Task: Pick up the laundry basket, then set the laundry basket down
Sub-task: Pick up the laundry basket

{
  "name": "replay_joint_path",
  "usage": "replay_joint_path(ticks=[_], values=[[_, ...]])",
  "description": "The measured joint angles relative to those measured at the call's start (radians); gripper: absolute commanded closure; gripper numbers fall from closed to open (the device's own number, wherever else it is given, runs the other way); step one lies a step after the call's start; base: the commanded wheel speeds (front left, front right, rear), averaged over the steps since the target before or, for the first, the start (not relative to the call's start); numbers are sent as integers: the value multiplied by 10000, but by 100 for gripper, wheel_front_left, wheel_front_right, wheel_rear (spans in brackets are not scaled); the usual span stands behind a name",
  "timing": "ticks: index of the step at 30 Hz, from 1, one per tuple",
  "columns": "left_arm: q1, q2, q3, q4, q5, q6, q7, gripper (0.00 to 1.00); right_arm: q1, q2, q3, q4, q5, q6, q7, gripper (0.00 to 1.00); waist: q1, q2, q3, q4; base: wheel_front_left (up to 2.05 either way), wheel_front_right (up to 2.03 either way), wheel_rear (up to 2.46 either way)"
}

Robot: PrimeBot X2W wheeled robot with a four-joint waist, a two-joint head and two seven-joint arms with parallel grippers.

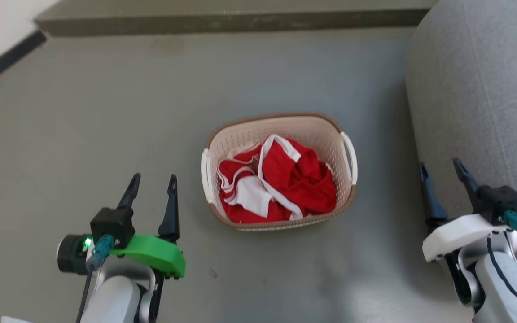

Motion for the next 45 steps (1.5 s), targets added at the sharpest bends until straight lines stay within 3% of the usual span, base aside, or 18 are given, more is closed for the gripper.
replay_joint_path(ticks=[16, 32, 45], values=[[-1326, -138, -52, 182, -6, -13, -10, 0, -1198, -178, -155, -29, -81, 90, -8, 0, 0, 0, 2289, 29, 0, 0, 0], [-3382, -380, -228, 1007, -251, -541, -10, 0, -2945, -263, -372, 46, -79, 180, -17, 0, 1, 0, 4603, 154, 0, 0, 0], [-5466, -472, -136, 2888, -430, -1024, 31, 0, -4870, -123, -232, 1563, -48, 533, -42, 0, 1, 0, 5946, 292, 0, 0, 0]])
